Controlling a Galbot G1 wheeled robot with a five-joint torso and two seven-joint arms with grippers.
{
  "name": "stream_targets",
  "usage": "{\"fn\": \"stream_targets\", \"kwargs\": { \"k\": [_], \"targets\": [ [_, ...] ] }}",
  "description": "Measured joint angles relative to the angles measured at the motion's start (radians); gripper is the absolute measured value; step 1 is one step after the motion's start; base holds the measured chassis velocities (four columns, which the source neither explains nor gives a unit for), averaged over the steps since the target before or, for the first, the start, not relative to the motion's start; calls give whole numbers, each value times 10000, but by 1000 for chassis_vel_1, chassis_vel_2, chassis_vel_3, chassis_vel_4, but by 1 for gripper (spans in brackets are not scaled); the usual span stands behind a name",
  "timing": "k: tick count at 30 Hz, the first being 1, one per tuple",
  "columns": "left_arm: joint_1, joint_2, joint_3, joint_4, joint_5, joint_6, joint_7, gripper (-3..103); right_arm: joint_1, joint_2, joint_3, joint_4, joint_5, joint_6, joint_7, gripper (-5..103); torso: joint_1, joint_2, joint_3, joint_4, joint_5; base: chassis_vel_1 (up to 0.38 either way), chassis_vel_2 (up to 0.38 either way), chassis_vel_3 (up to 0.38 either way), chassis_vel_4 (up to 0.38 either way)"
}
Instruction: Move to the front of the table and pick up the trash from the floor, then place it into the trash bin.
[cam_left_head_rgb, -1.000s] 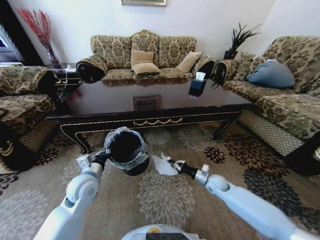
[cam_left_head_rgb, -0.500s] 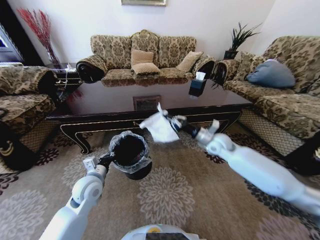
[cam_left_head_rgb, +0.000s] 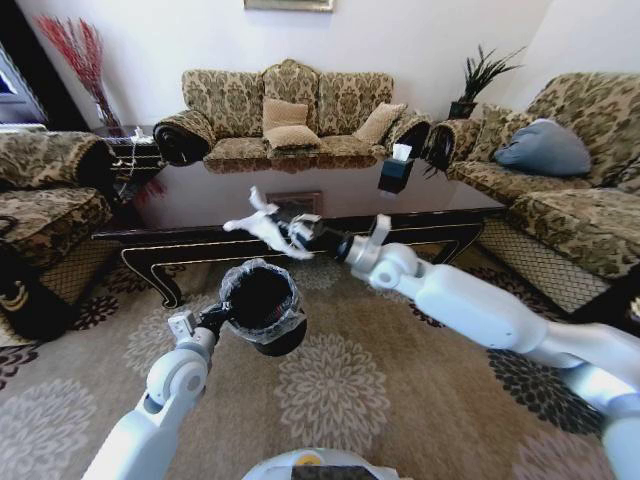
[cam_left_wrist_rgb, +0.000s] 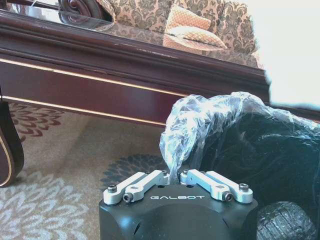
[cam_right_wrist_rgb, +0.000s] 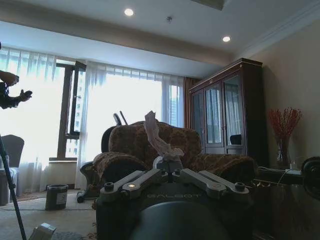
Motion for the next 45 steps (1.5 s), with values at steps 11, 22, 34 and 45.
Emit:
{"fn": "stream_targets", "kwargs": {
  "k": [11,22,34,45],
  "targets": [
    [15,-31,-68,-122,-31,-1,2,3,-397,494,-621,-663,-858,202,32,0,0,-1,0,0,0,0,0,0,0],
    [83,6,-157,-158,-35,-27,4,3,-640,592,-1088,-719,-1967,1172,492,19,-1,0,0,0,1,0,0,0,0],
    [11,-81,-101,-85,-15,-48,16,3,-188,102,-1057,-783,-2698,132,-127,63,-1,0,0,-2,1,0,0,0,0],
    [31,-119,-75,-92,3,-54,27,3,-153,173,-1156,-1439,-2954,-276,372,98,-1,0,0,1,1,0,0,0,0]
  ]
}}
